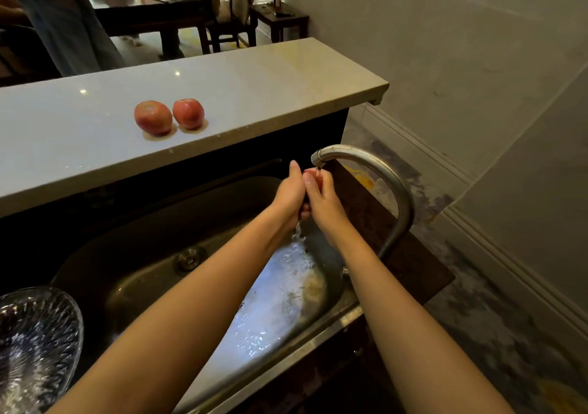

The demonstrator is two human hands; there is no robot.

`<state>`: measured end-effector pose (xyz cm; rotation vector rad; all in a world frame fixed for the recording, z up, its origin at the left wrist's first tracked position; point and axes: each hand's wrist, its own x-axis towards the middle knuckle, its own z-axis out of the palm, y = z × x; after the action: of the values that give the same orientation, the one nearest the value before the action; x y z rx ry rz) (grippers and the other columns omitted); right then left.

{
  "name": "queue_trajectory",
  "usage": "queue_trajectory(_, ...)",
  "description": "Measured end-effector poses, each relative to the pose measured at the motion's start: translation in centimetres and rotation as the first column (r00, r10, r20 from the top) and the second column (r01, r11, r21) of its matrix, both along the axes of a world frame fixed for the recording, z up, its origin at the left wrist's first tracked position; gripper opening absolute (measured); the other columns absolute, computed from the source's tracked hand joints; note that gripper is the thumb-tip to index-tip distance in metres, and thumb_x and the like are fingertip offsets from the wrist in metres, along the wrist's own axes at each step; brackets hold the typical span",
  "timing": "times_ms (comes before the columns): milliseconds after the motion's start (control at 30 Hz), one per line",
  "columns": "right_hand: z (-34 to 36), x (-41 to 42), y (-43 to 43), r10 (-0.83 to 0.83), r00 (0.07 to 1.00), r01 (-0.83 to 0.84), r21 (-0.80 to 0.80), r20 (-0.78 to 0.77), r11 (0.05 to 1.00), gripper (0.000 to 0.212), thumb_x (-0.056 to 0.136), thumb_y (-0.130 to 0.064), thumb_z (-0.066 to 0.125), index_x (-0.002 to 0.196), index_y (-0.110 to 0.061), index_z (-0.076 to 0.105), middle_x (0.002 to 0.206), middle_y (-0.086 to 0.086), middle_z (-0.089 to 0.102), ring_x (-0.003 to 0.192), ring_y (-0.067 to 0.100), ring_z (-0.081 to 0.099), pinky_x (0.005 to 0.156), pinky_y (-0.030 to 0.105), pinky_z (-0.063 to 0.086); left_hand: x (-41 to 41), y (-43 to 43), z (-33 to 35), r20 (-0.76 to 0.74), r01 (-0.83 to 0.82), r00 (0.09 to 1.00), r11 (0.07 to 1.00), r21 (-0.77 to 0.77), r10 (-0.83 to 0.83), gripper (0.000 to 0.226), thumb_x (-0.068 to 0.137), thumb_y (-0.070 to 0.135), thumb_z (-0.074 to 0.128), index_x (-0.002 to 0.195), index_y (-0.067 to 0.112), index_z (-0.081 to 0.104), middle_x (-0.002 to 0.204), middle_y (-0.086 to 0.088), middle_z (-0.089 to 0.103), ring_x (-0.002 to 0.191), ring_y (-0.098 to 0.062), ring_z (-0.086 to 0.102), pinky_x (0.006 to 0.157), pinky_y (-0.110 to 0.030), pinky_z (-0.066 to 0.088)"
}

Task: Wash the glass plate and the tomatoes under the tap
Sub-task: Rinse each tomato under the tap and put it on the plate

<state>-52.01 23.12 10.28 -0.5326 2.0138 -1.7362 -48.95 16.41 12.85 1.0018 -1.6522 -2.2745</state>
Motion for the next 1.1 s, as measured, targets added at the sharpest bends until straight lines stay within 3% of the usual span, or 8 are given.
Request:
queue_trajectory(100,0.0,-0.6,-0.4,-0.187,0.982,0.188,0.047,-0.029,0.981,0.023,0.096,-0.041,0.037,0.099,-0.024,0.053,0.087,-0.003,0.059,0.078,0.017,0.06,0.057,0.023,0.051,0.0,1.0,0.4,0.002,0.072,0.997,0.996,0.056,-0.072,0.051,0.097,0.051,0.025,0.11,0.014,0.059,0.083,-0.009,0.063,0.07,-0.018,0.061,0.061,-0.029,0.051)
queue_trajectory(167,0.3,-1.2,-0.8,-0.314,0.946,0.307,0.088,0.081,0.948,0.034,0.097,-0.036,0.035,0.105,-0.017,0.061,0.101,0.008,0.066,0.101,0.027,0.061,0.087,0.037,0.051,0.0,2.0,0.2,-0.029,0.102,0.995,0.992,0.08,-0.1,0.04,0.097,0.044,0.035,0.115,0.015,0.056,0.111,-0.013,0.063,0.104,-0.025,0.059,0.089,-0.04,0.049)
queue_trajectory(233,0.2,-1.3,-0.6,-0.294,0.95,0.281,0.124,0.104,0.952,0.041,0.098,-0.036,0.032,0.119,-0.014,0.059,0.118,0.014,0.062,0.11,0.027,0.057,0.098,0.042,0.045,0.1,2.3,-0.1,-0.043,0.105,0.994,0.991,0.079,-0.102,0.039,0.096,0.04,0.04,0.12,0.013,0.055,0.121,-0.013,0.06,0.113,-0.026,0.056,0.091,-0.038,0.047)
queue_trajectory(467,0.3,0.4,0.1,-0.091,0.995,0.089,0.067,0.032,0.994,0.028,0.098,-0.04,0.031,0.104,-0.028,0.056,0.094,0.001,0.061,0.067,0.005,0.062,0.051,0.015,0.049,0.5,0.6,-0.7,-0.073,0.095,0.993,0.991,0.099,-0.087,0.044,0.096,0.049,0.034,0.086,0.014,0.058,0.058,-0.001,0.047,0.037,-0.008,0.04,0.034,-0.017,0.03)
queue_trajectory(633,1.8,-0.5,0.2,-0.28,0.959,0.283,0.214,-0.043,0.935,0.039,0.099,-0.032,0.031,0.118,-0.012,0.059,0.116,0.017,0.063,0.109,0.031,0.057,0.096,0.042,0.045,0.3,1.5,-1.2,-0.173,0.153,0.978,0.967,0.204,-0.118,0.034,0.098,0.036,0.039,0.115,0.014,0.057,0.1,-0.007,0.064,0.094,-0.018,0.062,0.072,-0.028,0.054)
queue_trajectory(767,1.4,0.1,2.7,-0.171,0.977,0.212,0.463,-0.131,0.861,0.034,0.098,-0.038,0.027,0.105,-0.023,0.057,0.11,0.01,0.061,0.094,0.026,0.057,0.082,0.04,0.047,-0.1,0.8,-0.7,-0.169,0.071,0.985,0.953,0.293,-0.021,0.022,0.1,0.03,0.034,0.093,0.019,0.051,0.09,-0.009,0.052,0.067,-0.015,0.052,0.041,-0.016,0.046)
queue_trajectory(867,-0.1,1.3,5.1,0.097,0.959,0.158,0.787,-0.266,0.597,0.032,0.099,-0.028,0.032,0.114,-0.013,0.056,0.115,0.015,0.057,0.108,0.03,0.049,0.084,0.041,0.043,-0.9,0.8,-0.7,-0.103,0.068,0.994,0.953,0.296,-0.039,0.016,0.098,0.03,0.041,0.09,0.018,0.049,0.09,-0.011,0.044,0.062,-0.016,0.045,0.035,-0.014,0.038)
queue_trajectory(1100,-2.0,3.5,6.3,0.18,0.903,0.265,0.837,-0.389,0.479,0.023,0.092,-0.003,0.048,0.114,-0.004,0.055,0.113,0.014,0.061,0.112,0.03,0.046,0.078,0.035,0.045,-0.2,1.1,-1.5,-0.112,0.225,0.971,0.967,0.123,-0.211,0.025,0.093,0.036,0.05,0.096,0.011,0.043,0.075,-0.007,0.049,0.042,-0.008,0.042,0.031,-0.015,0.025)
